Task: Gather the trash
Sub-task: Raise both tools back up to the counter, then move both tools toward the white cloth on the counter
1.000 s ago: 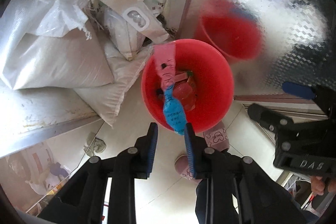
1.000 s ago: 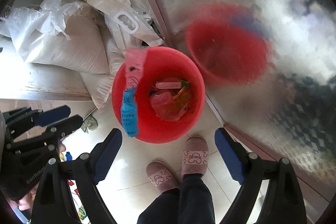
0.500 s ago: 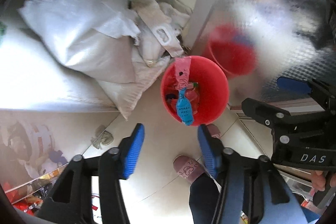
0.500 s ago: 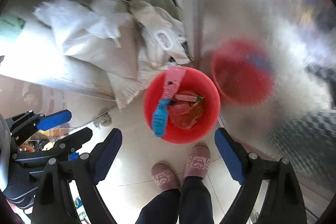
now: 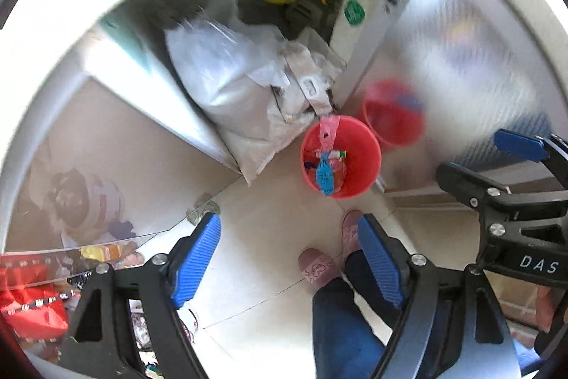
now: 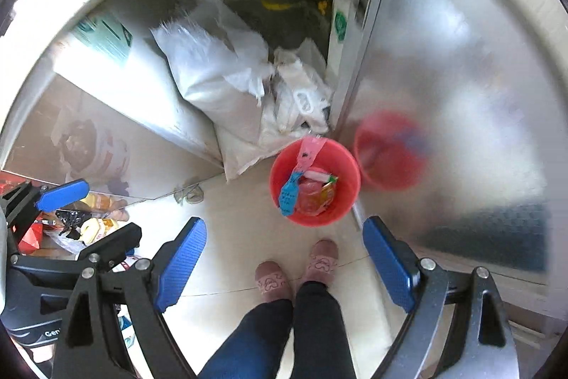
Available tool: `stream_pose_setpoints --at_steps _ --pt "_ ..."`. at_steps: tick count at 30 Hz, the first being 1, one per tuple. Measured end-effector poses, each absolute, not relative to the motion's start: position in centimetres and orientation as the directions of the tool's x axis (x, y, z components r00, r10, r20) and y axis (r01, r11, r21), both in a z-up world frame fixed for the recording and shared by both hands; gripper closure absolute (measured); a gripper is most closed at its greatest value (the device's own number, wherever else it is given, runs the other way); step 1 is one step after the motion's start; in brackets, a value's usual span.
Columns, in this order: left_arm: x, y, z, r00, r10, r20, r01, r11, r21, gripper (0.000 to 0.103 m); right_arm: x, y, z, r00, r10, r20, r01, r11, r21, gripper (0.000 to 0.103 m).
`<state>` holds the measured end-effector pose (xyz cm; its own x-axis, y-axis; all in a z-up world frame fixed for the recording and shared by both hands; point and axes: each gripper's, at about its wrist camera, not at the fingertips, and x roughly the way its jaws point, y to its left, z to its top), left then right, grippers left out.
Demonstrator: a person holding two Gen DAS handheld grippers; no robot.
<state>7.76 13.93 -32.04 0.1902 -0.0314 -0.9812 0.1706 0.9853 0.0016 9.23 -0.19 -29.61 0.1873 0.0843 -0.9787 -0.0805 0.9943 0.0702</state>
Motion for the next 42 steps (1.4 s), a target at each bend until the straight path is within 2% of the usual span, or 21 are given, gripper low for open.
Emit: stream_pose_setpoints --at_steps 2,7,10,21,22,33,42 --pt "7.6 14.1 -30.1 0.223 -0.032 -0.974 0.142 0.990 0.000 0.025 9.4 0.1 -27.3 0.210 0.038 -0.977 -0.069 0.997 0.025 0.012" --pt "8.3 14.6 -25.0 0.289 -0.063 -0.955 0.102 0.994 -0.035 0.025 9.9 0.0 -22.0 0.279 0.036 -0.960 -0.068 0.998 0.017 0.006" --pt "9.0 14.0 -22.1 0.334 -0.070 -0.940 0.133 0.991 -0.027 0.025 10.3 -0.7 -19.5 0.324 0.028 -0.946 -0.065 0.998 0.007 0.001" --pt "14.4 8.8 -12.9 0.437 -0.142 -0.888 0.313 0.950 0.002 0.023 12.7 -5.6 -11.7 0.414 -0.001 -0.910 0.067 0.997 0.029 0.001" --pt "15.2 8.3 -12.4 0.438 -0.147 -0.887 0.324 0.946 0.003 0.020 13.1 -6.2 -11.3 0.423 -0.009 -0.906 0.077 0.997 0.026 0.001" --pt "25.2 -1.3 -10.4 0.427 -0.204 -0.881 0.463 0.886 0.019 0.018 19.6 -14.7 -8.7 0.439 -0.080 -0.895 0.207 0.978 0.014 0.001" --pt "33.7 -9.8 -10.7 0.394 -0.228 -0.891 0.563 0.826 0.038 0.017 25.9 -22.6 -9.4 0.422 -0.099 -0.901 0.302 0.953 0.037 0.001"
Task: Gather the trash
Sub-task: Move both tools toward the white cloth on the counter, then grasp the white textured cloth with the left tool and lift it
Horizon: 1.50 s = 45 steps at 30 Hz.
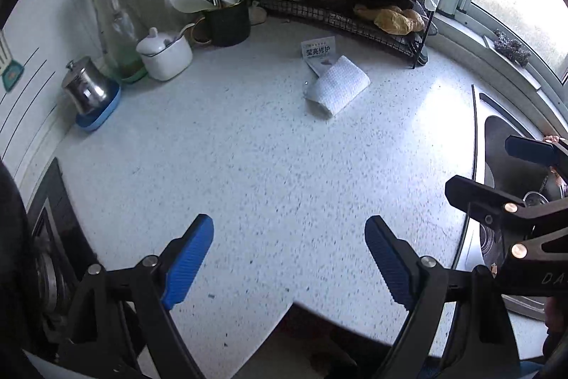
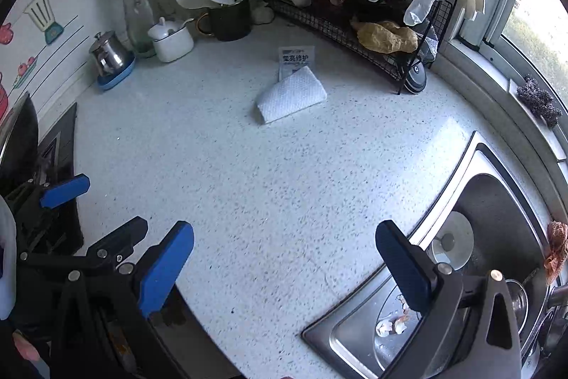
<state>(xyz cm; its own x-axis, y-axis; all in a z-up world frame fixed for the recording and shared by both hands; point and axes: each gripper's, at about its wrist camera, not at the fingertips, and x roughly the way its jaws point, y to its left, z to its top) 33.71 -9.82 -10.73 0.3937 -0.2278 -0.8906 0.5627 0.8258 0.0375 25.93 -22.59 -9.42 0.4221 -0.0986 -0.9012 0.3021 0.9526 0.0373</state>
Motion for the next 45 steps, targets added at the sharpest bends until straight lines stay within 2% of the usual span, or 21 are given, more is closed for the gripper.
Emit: stream_pose_setpoints --at_steps 9,16,31,36,39,40,41,43,45 --pt "40.6 -17.2 -12.1 0.392 -0.205 -0.897 0.597 0.798 0.079 0.017 29.9 -29.0 -10.5 0.391 -0.119 -0.913 0.360 0.933 0.032 0.001" --pt "44.9 -21.5 -15.2 0.310 -0.208 -0.928 0.647 0.761 0.045 0.017 32.4 -32.3 -13.2 0.347 -0.101 -0.932 0.386 0.921 0.045 0.001" --pt "47.5 -27.7 -21.0 0.268 -0.173 -0.948 0.751 0.654 0.093 0.018 33.0 -37.0 -16.4 0.305 -0.056 -0.951 0.452 0.887 0.093 0.001" --pt "46.8 -28.4 -21.2 0.258 -0.193 -0.947 0.758 0.649 0.074 0.029 31.9 -37.8 -16.5 0.300 -0.053 -0.953 0.453 0.886 0.094 0.001" --pt "46.4 -28.4 -20.9 0.239 -0.220 -0.946 0.754 0.656 0.038 0.051 31.2 -37.8 -16.4 0.302 -0.042 -0.952 0.452 0.886 0.104 0.001" --pt "46.1 -28.4 -20.8 0.229 -0.232 -0.945 0.756 0.654 0.022 0.064 31.1 -37.7 -16.3 0.305 -0.040 -0.952 0.450 0.886 0.107 0.001" --pt "45.7 -28.2 -20.8 0.232 -0.230 -0.945 0.755 0.655 0.026 0.071 31.0 -37.5 -16.3 0.309 -0.037 -0.951 0.449 0.886 0.112 0.001" --pt "45.2 -28.1 -20.7 0.237 -0.223 -0.945 0.755 0.655 0.035 0.081 30.6 -37.3 -16.0 0.317 -0.027 -0.948 0.447 0.886 0.124 0.001" --pt "44.7 -27.9 -20.5 0.237 -0.214 -0.948 0.756 0.653 0.041 0.086 30.2 -36.7 -15.7 0.324 -0.025 -0.946 0.437 0.891 0.126 0.001"
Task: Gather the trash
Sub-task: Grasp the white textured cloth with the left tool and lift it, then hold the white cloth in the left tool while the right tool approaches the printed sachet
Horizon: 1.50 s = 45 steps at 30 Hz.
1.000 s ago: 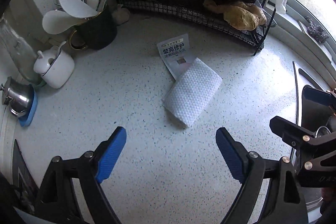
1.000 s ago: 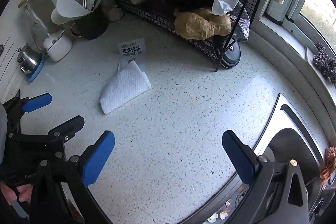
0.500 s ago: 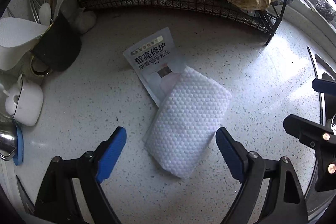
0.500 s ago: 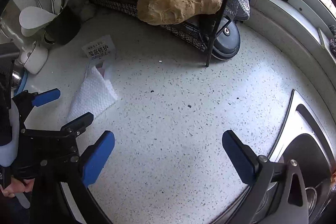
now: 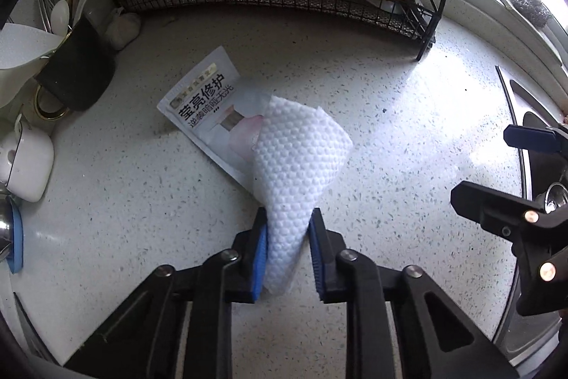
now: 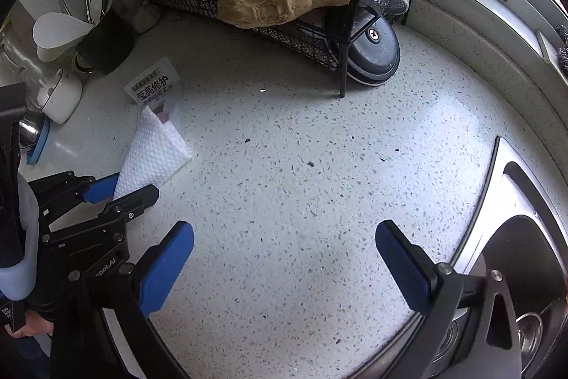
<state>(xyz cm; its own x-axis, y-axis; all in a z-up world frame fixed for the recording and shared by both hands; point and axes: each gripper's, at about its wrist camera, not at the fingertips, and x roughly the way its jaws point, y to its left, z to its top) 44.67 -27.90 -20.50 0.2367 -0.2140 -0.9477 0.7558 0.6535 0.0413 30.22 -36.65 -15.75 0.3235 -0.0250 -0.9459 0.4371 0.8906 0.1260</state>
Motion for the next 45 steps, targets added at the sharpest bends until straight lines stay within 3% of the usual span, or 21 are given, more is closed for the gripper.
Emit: stream_pose_setpoints --at_steps 2,25,45 --pt "44.2 -27.7 -20.1 0.237 -0.223 -0.946 0.751 0.660 0.032 0.092 29.9 -36.2 -15.4 0.330 -0.026 -0.944 0.414 0.902 0.121 0.001" --pt "43.3 -16.0 -13.9 0.342 -0.224 -0.913 0.541 0.841 -0.004 0.094 33.0 -24.7 -11.6 0.391 0.108 -0.914 0.143 0.974 0.177 0.001" --pt "35.7 -0.4 -6.1 0.503 -0.221 -0.835 0.394 0.919 -0.007 0.095 29.9 -12.7 -7.0 0.447 0.153 -0.881 -0.026 0.987 0.158 0.001"
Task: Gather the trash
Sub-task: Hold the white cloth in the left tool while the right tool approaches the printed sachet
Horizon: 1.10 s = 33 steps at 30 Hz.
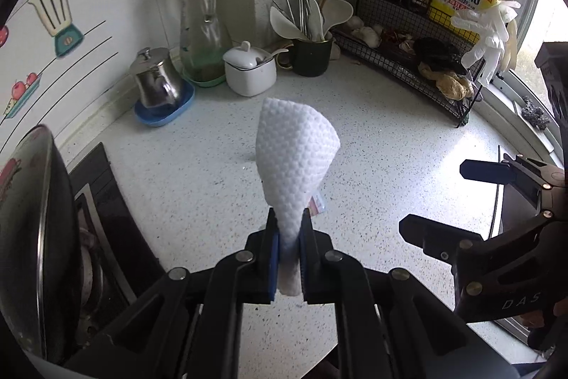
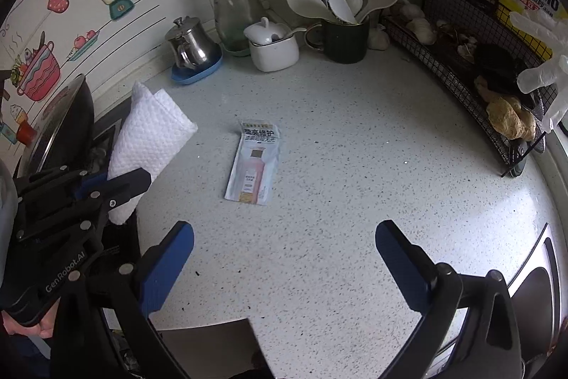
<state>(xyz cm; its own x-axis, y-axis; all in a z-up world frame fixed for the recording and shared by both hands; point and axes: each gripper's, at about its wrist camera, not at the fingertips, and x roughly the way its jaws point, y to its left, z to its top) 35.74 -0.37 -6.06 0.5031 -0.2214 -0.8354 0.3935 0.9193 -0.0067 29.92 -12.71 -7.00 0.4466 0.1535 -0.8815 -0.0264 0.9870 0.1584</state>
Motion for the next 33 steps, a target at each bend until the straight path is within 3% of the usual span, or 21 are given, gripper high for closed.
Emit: stream_pose_setpoints --at_steps 14,33 --pt "30.4 6.8 -6.7 0.548 -0.087 -0.832 0.204 0.979 0.032 0.095 28.0 -7.2 -7.5 0.460 0.196 -0.866 -0.176 0.976 0.128 0.001" --pt "39.1 5.3 -12.1 0.507 0.014 -0.862 0.024 0.999 0.030 0.095 38.4 -9.1 -11.6 0.426 0.209 -0.880 -0.363 0.931 0.045 0.001"
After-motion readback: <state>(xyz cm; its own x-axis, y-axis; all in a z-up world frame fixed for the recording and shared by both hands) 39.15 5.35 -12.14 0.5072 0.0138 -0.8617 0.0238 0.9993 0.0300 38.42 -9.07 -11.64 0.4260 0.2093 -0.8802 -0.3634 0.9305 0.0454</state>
